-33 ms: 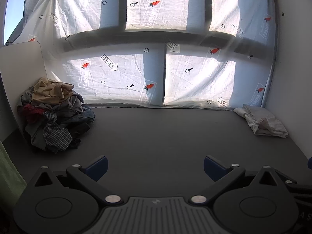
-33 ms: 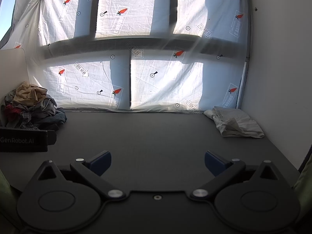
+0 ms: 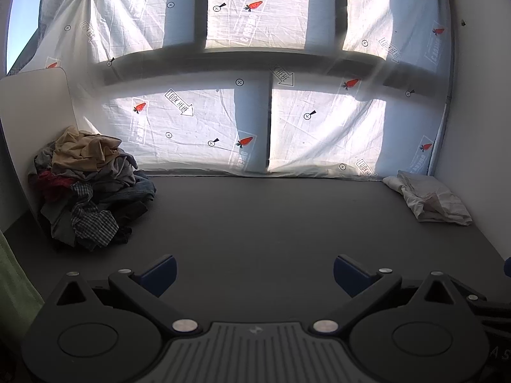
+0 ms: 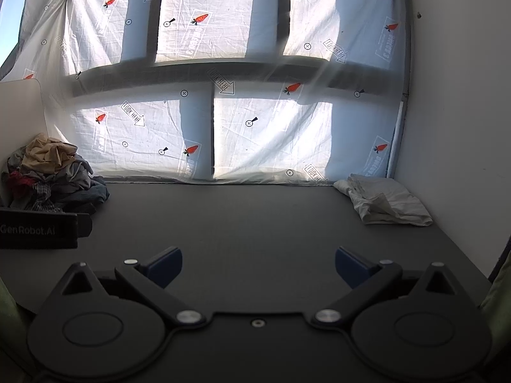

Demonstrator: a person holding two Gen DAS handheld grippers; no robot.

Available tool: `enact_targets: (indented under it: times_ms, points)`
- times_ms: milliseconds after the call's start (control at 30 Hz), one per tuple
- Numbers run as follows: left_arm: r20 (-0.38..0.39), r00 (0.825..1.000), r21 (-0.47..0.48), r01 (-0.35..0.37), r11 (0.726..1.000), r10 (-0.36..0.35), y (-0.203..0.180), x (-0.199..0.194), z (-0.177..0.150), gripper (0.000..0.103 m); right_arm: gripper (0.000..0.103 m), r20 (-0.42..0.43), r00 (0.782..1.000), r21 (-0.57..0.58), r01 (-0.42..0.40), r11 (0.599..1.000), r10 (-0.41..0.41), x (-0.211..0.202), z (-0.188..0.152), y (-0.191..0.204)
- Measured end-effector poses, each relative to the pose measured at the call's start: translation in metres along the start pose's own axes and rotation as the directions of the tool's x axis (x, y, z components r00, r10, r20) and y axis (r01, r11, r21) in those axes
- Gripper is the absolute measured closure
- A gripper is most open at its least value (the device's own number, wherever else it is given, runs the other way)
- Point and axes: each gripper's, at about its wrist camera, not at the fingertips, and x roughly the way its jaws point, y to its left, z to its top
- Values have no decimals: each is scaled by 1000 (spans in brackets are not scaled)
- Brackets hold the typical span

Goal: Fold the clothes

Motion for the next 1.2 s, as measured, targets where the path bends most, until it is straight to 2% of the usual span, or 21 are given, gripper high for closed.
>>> enact_targets:
  times_ms: [333,1200]
  points:
    - [-5,1000,-1,1,1000,-1,-6,-6,10,0,0,1,1000,-2,-1,1000,1,0,2,-6]
    - [5,1000,1,6,1000,-6,-11,-7,7,0,0,5,1000,1,-4,1000,4,-2,2,-4]
